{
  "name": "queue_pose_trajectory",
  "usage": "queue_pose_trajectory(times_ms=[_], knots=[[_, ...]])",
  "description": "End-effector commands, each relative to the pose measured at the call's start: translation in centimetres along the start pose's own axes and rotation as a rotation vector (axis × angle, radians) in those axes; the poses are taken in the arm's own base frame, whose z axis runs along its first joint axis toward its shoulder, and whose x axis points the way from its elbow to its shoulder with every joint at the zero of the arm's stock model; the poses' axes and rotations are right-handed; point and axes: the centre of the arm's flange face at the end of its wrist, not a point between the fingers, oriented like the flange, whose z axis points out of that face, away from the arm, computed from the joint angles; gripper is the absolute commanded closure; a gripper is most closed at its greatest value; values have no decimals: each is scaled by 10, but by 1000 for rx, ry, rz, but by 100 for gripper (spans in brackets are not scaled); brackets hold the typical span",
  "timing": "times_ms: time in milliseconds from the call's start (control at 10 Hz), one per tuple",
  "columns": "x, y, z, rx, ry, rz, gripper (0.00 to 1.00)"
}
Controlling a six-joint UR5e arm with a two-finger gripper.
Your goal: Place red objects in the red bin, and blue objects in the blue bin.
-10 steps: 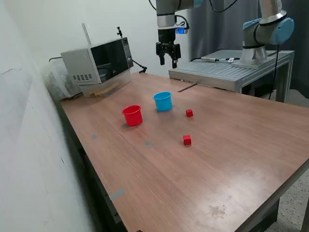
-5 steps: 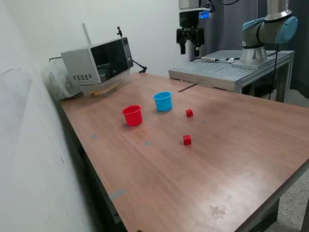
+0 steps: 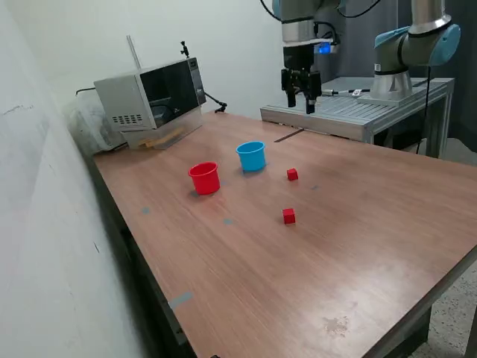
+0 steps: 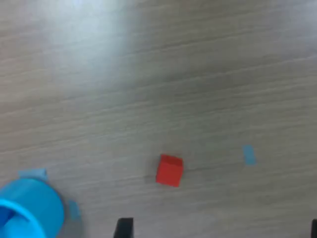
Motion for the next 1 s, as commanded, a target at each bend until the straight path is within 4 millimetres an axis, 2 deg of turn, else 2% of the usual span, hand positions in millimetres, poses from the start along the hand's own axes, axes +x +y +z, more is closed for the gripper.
queue_pose_trajectory(times_ms=[0, 100, 200, 400, 500, 700, 900], knots=[[3, 26, 65, 43, -8, 11, 0], [6, 41, 91, 50, -9, 12, 0], [-5, 52, 103, 54, -11, 32, 0], [-24, 63, 123, 59, -14, 68, 0], [-32, 69, 123, 37, -11, 91, 0], [-36, 64, 133, 40, -11, 117, 0], [-36, 46, 147, 78, -19, 163, 0]])
